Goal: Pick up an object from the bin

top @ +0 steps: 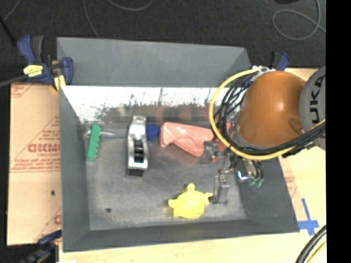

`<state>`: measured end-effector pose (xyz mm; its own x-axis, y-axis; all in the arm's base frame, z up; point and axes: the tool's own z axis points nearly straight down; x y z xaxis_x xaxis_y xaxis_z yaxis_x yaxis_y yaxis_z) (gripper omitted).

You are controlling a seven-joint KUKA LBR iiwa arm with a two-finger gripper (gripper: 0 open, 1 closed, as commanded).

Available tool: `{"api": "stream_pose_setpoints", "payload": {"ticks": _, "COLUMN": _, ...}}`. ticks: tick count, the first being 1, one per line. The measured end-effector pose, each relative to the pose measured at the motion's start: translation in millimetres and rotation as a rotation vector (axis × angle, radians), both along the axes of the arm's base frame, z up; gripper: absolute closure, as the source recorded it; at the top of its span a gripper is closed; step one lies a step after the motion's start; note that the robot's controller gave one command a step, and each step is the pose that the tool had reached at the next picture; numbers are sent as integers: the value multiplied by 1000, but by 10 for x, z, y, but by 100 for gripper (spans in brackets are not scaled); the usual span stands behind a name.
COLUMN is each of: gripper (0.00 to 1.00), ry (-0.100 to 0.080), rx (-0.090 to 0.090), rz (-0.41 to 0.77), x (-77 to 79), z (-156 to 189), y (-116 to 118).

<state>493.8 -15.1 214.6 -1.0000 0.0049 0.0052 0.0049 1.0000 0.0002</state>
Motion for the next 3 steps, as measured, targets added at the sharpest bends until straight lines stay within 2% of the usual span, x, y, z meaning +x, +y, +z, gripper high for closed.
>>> {"api": "stream_pose_setpoints", "payload": {"ticks": 1, "gripper": 0, "ry": -8, "rx": 0, "rz": 0, "x": 16, "z": 40, "y": -1}}
{"api": "stream_pose_setpoints", "payload": {"ticks": 2, "gripper": 0, "ry": -13, "rx": -1, "rz": 57, "x": -56, "z": -353, "y": 42}}
{"api": "stream_pose_setpoints", "payload": {"ticks": 3, "gripper": 0, "ry": -14, "rx": 0, "rz": 78, "x": -31, "z": -953, "y": 278}}
